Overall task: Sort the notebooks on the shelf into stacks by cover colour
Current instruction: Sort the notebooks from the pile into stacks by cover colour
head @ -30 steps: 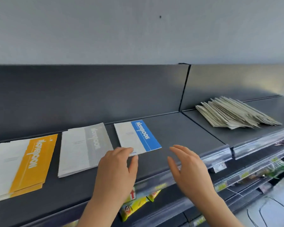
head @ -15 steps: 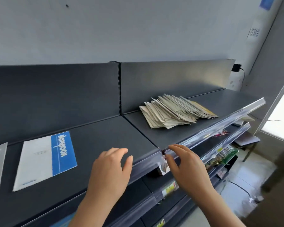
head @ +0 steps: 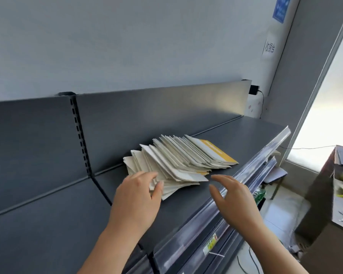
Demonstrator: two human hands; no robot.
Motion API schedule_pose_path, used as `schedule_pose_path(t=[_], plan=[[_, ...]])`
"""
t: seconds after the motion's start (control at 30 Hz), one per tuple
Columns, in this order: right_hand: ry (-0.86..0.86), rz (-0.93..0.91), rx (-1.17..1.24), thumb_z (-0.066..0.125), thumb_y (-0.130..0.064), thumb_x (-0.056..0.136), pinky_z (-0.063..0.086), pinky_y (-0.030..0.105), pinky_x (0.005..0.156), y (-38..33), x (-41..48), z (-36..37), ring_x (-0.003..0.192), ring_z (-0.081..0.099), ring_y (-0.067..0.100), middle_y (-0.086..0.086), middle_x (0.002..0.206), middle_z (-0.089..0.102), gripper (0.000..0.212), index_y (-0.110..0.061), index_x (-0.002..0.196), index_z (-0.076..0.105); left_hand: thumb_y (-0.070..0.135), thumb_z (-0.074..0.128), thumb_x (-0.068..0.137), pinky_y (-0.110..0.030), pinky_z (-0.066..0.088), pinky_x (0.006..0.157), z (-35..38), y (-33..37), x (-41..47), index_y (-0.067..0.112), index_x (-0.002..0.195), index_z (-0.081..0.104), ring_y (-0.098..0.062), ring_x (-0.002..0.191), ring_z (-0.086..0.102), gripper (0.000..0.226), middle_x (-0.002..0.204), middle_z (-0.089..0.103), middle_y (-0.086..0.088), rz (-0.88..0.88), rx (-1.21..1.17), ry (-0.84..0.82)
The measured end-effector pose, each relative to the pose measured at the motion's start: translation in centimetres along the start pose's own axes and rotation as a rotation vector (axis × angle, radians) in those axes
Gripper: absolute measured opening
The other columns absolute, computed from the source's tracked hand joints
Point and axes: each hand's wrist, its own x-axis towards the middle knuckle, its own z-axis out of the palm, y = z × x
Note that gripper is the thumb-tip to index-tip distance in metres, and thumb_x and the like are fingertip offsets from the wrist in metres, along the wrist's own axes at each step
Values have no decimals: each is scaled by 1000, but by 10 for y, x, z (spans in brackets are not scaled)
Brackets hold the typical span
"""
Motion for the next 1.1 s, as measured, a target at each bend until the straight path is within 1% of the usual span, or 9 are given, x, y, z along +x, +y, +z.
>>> schedule_pose_path(t=[0.27, 0.47, 0.57, 0.67, 0.73, 0.77, 0.87, 1.0, 1.1], plan=[[50, 59, 108, 48, -24, 95, 41, 25, 86, 64, 76, 5, 109, 56, 15, -3, 122, 61, 26, -16, 113, 66, 35, 47, 95, -26, 45, 90, 61, 38, 65, 22, 120, 62, -11, 109, 53, 31, 113, 62, 9, 82, -62, -68], [-98, 59, 91, 40, -21, 98, 43, 36, 88, 117, 158, 17, 107, 54, 28, 6, 118, 62, 30, -5, 110, 63, 23, 49, 94, -38, 53, 78, 109, 64, 111, 15, 90, 64, -18, 86, 61, 17, 87, 67, -1, 4, -85, -57], [-238, 49, 37, 37, -22, 97, 43, 37, 74, 143, 194, 28, 82, 53, 27, 5, 86, 58, 27, -7, 83, 55, 19, 46, 93, -42, 53, 78, 135, 76, 135, 22, 78, 41, -28, 85, 64, 16, 89, 69, -14, -46, -81, -67], [-354, -25, 14, 37, -22, 95, 38, 34, 63, 161, 214, 36, 72, 50, 24, 2, 71, 51, 28, -12, 71, 45, 19, 48, 92, -42, 53, 72, 159, 86, 155, 17, 72, 45, -25, 72, 61, 21, 80, 67, -12, -118, -59, -87], [-401, -124, 52, 39, -20, 95, 41, 32, 71, 166, 219, 36, 86, 56, 22, -5, 86, 62, 24, -18, 81, 58, 27, 51, 91, -36, 48, 62, 173, 91, 165, 12, 65, 46, -18, 60, 51, 30, 66, 57, -3, -188, -18, -123], [-430, -173, 86, 39, -20, 97, 42, 31, 84, 168, 218, 36, 99, 56, 17, -13, 104, 64, 26, -22, 96, 65, 32, 53, 91, -32, 42, 57, 178, 93, 169, 15, 64, 43, -16, 57, 46, 33, 61, 50, 1, -224, 30, -137], [-472, -282, 198, 40, -19, 99, 21, 25, 115, 169, 214, 34, 126, 41, 3, -21, 133, 48, 34, -26, 127, 58, 44, 57, 87, -26, 34, 50, 187, 97, 176, 20, 76, 50, -14, 63, 51, 27, 70, 55, 7, -338, 131, -103], [-490, -326, 334, 41, -18, 98, 24, 18, 111, 177, 216, 38, 122, 41, -5, -20, 133, 50, 34, -30, 125, 58, 37, 59, 84, -28, 45, 53, 187, 95, 180, 15, 89, 55, -16, 67, 58, 22, 80, 62, 4, -463, 157, -39], [-392, -247, 353, 42, -19, 97, 35, 10, 84, 185, 220, 38, 98, 49, -4, -23, 117, 54, 31, -29, 118, 62, 22, 47, 92, -28, 32, 47, 182, 98, 176, 14, 98, 42, -13, 63, 49, 11, 77, 51, 4, -503, 124, 32]])
